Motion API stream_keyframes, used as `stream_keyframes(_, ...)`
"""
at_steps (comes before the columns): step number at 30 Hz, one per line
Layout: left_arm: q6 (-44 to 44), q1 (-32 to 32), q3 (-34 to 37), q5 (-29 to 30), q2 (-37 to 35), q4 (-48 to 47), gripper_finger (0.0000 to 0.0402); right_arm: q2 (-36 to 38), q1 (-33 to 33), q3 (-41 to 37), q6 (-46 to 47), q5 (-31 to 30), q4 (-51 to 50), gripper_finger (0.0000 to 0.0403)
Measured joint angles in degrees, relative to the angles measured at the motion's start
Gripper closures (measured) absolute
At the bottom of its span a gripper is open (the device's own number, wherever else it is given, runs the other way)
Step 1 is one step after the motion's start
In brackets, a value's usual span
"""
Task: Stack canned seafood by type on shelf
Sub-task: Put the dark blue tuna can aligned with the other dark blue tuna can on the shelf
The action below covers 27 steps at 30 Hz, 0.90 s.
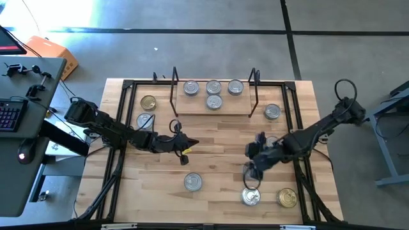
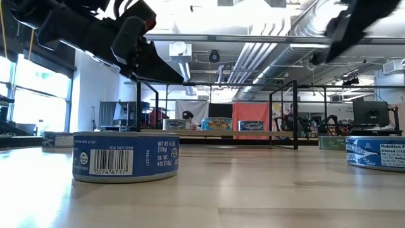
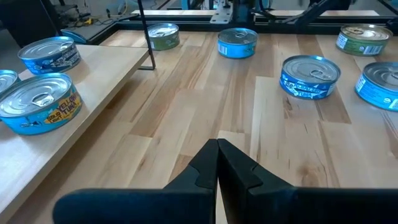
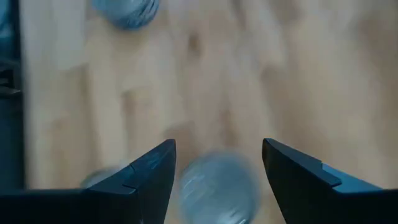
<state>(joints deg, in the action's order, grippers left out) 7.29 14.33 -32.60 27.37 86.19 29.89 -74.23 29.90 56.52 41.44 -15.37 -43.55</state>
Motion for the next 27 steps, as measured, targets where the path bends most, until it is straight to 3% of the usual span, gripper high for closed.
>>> stream_keyframes(5, -0.36, 0.02, 0.00, -0.14, 0.00, -0.02, 0.0401, -0.03, 5.40, -0.96, 17.82, 7.65, -1.21, 0.0171)
stream_keyframes(10, -1.20, 0.19, 0.00, -0.15, 0.00, -0.06, 0.0401, -0.05, 10.50, -3.59, 30.89, 8.13, -1.54, 0.0171)
stream_keyframes(14, -4.39, 0.81, 0.00, -0.19, 0.00, 0.02, 0.0401, -0.06, 13.59, -5.36, 35.23, 7.23, -1.60, 0.0171)
stream_keyframes(22, -4.41, 0.79, 0.00, -0.20, 0.00, 0.03, 0.0401, -3.25, 16.64, -8.09, 6.76, 0.55, 2.01, 0.0171)
stream_keyframes(27, -4.41, 0.79, 0.00, -0.20, 0.00, 0.03, 0.0401, -9.22, 15.37, -8.60, -5.66, 2.31, 2.54, 0.0172)
